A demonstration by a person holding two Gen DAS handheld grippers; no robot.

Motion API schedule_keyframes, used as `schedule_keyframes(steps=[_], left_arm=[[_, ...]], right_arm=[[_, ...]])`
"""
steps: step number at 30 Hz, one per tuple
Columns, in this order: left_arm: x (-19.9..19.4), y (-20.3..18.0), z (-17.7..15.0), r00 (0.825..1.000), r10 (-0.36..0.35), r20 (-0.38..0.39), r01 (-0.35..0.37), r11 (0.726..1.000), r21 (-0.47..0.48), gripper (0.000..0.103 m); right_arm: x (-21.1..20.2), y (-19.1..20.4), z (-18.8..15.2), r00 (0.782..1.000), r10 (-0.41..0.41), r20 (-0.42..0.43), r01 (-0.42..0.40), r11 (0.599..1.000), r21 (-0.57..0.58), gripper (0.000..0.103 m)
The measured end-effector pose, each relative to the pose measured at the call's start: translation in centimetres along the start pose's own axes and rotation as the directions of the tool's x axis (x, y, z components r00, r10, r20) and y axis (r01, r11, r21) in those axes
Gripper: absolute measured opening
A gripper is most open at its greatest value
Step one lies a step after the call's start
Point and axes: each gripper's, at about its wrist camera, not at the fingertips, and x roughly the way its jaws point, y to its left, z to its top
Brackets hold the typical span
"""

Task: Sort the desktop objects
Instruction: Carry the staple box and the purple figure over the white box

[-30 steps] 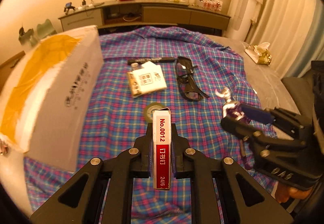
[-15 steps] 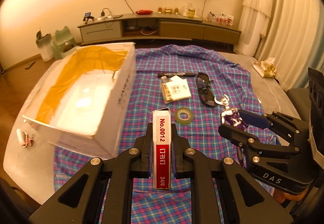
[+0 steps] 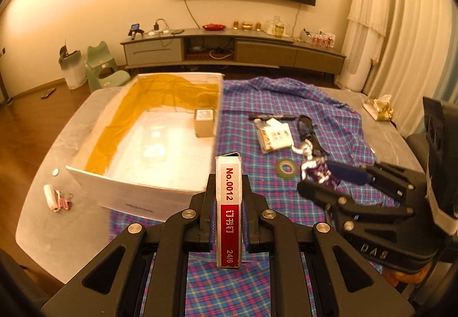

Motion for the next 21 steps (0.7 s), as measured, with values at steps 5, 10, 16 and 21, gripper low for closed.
schedule_keyframes(steps=[5,10,16,21], left_arm=[[0.0,2.1,1.0,1.0,-0.017,0.01,0.017,1.0,-0.018,0.014],[0.7,3.7,2.3,1.0,-0.025,0.012,0.025,0.999,-0.028,0.014],[2.1,5.5,4.4,1.0,-0.024,0.004,0.024,0.999,-0.041,0.014],[3.8,7.0,6.2,1.0,-0.02,-0.011,0.019,0.999,-0.051,0.014]], right_arm=[[0.7,2.2,1.3,1.0,0.003,-0.013,-0.003,1.0,-0.028,0.048],[0.9,4.1,3.1,1.0,0.003,-0.013,-0.004,0.998,-0.063,0.048],[1.9,5.7,5.5,1.0,-0.003,-0.02,0.001,0.995,-0.102,0.048],[3.0,6.5,7.5,0.999,-0.009,-0.034,0.005,0.991,-0.133,0.048]])
